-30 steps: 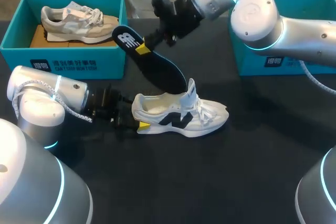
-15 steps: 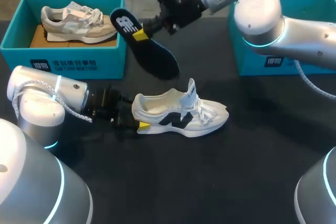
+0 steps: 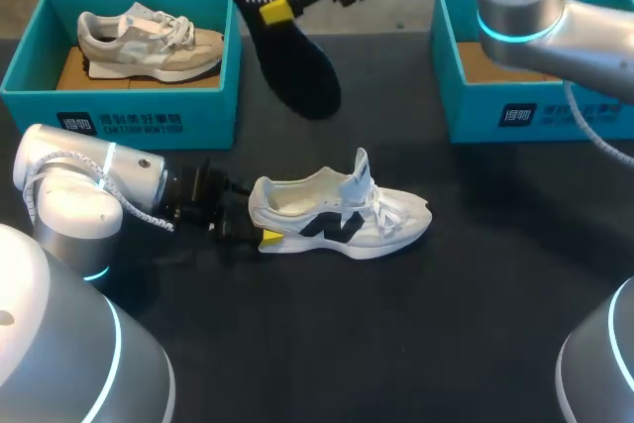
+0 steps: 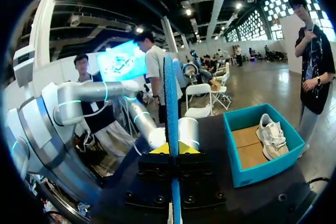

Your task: Take the shoe out of the shoebox, open the shoe tongue, remove and reinsert the insole, then place the shoe into the shoebox

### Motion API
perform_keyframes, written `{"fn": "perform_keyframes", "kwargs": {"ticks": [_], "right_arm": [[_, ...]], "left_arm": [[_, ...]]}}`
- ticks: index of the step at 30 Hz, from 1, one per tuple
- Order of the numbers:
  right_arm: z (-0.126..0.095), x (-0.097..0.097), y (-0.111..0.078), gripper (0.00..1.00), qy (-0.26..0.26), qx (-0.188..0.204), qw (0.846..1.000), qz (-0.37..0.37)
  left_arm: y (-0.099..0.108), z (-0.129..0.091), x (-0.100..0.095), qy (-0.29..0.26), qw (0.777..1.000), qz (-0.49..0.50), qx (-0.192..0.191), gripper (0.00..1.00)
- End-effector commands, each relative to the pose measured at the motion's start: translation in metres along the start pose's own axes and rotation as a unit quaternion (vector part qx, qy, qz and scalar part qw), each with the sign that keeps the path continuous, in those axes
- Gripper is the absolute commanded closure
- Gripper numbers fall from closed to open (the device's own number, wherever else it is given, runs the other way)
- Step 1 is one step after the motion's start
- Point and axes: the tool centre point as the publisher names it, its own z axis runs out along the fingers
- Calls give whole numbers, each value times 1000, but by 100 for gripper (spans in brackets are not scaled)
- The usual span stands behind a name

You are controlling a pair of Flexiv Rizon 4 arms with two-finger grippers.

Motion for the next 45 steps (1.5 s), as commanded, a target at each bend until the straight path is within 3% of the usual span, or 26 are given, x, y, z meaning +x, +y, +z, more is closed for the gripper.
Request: {"fn": "perform_keyframes", "kwargs": {"ticks": [1,13,45], "right_arm": [[-12,12,14,100,10,-5,1000,7],[-23,43,43,100,12,11,1000,13],[-23,43,43,100,12,11,1000,13]], "left_arm": [[1,0,0,0,1000,0,-1,100],[1,0,0,0,1000,0,-1,100],[1,0,0,0,1000,0,-1,100]]}}
